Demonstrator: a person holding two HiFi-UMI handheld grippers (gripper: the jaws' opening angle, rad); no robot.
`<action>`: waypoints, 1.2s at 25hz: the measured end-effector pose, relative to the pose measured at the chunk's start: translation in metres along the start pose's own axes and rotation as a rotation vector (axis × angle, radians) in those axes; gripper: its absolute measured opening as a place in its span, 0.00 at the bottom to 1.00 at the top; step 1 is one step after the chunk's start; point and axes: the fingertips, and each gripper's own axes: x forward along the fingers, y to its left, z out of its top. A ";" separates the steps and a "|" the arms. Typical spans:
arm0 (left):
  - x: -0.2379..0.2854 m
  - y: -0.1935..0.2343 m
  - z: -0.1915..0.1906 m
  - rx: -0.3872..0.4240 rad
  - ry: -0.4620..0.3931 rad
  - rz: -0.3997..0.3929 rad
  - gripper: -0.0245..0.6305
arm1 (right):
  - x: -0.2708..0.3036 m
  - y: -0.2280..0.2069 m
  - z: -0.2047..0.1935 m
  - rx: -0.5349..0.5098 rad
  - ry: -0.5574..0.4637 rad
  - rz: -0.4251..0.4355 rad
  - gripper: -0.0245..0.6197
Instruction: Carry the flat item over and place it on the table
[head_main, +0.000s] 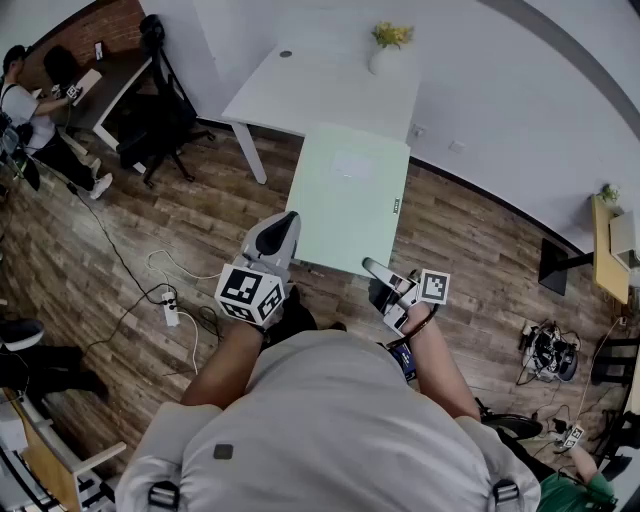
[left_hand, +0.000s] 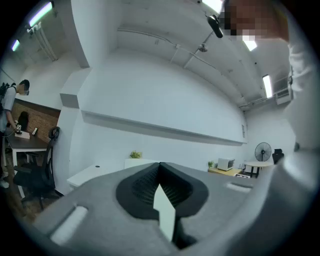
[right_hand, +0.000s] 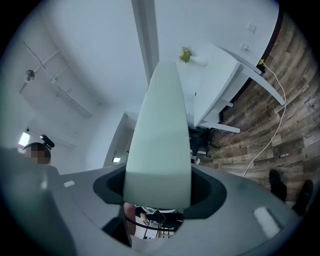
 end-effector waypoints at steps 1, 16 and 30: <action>0.002 0.000 0.001 -0.001 0.000 0.001 0.04 | 0.000 0.000 0.003 -0.002 0.000 0.000 0.50; 0.044 0.044 -0.002 -0.020 0.022 -0.033 0.04 | 0.024 -0.021 0.035 0.031 -0.028 -0.044 0.50; 0.081 0.190 0.029 -0.015 -0.002 -0.059 0.04 | 0.149 -0.039 0.100 0.005 -0.074 -0.067 0.50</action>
